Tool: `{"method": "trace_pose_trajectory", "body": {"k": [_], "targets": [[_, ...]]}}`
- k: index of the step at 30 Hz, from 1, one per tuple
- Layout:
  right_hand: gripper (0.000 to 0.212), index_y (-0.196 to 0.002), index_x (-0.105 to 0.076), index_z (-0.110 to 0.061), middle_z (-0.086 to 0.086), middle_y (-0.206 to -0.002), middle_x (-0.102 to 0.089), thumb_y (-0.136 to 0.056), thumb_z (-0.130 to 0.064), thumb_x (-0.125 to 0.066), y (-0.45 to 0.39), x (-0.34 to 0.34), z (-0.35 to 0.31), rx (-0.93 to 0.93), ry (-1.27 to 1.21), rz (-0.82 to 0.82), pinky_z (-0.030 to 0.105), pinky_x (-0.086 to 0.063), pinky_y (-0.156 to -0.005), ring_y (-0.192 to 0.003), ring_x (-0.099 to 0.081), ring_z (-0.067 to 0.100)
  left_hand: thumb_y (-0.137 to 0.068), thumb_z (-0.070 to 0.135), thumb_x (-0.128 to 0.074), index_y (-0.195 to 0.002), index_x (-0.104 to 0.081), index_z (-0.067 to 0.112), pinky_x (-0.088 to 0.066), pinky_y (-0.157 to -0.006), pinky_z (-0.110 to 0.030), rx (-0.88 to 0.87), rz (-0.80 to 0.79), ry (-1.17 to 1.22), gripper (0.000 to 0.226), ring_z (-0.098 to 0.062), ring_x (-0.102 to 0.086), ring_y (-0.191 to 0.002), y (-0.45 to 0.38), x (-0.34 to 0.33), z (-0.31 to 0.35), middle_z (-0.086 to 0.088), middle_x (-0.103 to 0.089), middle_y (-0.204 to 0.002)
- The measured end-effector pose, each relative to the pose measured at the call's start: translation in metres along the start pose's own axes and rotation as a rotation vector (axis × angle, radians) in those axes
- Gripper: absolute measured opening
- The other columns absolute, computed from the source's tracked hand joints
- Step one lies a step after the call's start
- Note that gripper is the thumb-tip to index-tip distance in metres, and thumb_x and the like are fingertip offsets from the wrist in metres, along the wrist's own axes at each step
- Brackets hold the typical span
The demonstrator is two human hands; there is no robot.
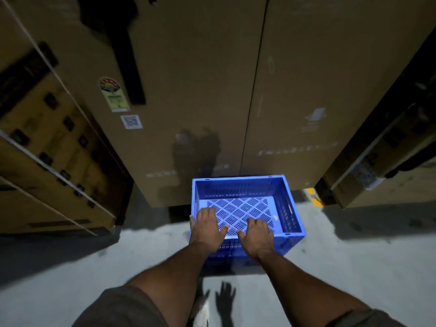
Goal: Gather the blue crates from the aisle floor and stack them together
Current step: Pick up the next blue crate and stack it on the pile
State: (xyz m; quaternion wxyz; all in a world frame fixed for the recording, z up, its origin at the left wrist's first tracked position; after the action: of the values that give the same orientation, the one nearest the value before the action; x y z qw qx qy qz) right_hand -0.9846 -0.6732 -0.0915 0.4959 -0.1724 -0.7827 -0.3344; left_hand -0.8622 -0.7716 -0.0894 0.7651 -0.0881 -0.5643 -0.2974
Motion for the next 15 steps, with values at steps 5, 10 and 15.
{"method": "trace_pose_trajectory", "body": {"k": [5,10,15], "targets": [[0.054,-0.136,-0.042,-0.015,0.010,-0.140,-0.043,-0.094,-0.049,-0.047,0.054,0.027,-0.003,0.106,0.020,0.021,0.045,-0.035,-0.107,-0.132,-0.037,0.028,-0.092,0.054,-0.049,-0.147,-0.031,0.018,-0.013,-0.119,-0.052,0.041,0.082,0.027,0.068,-0.022,-0.027,-0.141,0.058,0.029,0.023,-0.004,-0.037,-0.148],[0.055,-0.135,-0.043,-0.014,0.011,-0.139,-0.043,-0.093,-0.050,-0.047,0.106,0.047,-0.002,0.194,0.014,0.043,0.047,-0.036,-0.105,-0.131,-0.037,0.029,-0.092,0.055,-0.049,-0.148,-0.031,0.021,-0.013,-0.119,-0.053,0.071,0.125,0.057,0.068,-0.022,-0.025,-0.142,0.127,0.041,0.045,-0.003,-0.036,-0.149],[0.054,-0.135,-0.044,-0.015,0.011,-0.138,-0.044,-0.092,-0.048,-0.050,0.155,0.053,-0.013,0.293,0.063,0.029,0.048,-0.038,-0.103,-0.132,-0.036,0.030,-0.092,0.056,-0.048,-0.142,-0.038,0.022,-0.019,-0.116,-0.054,0.137,0.164,0.050,0.061,-0.022,-0.030,-0.139,0.195,0.061,0.021,-0.003,-0.041,-0.144]]}}
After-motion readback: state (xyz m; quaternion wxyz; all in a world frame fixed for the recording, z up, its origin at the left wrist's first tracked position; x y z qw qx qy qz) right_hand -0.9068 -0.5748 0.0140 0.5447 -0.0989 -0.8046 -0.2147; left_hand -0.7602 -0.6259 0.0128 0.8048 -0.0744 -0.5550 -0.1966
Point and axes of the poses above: each hand's wrist, its own y-axis away from the middle knuckle, its own x-axis out of the back of the hand, z = x × y, the point moved 2 cm from there along -y, towards the middle knuckle
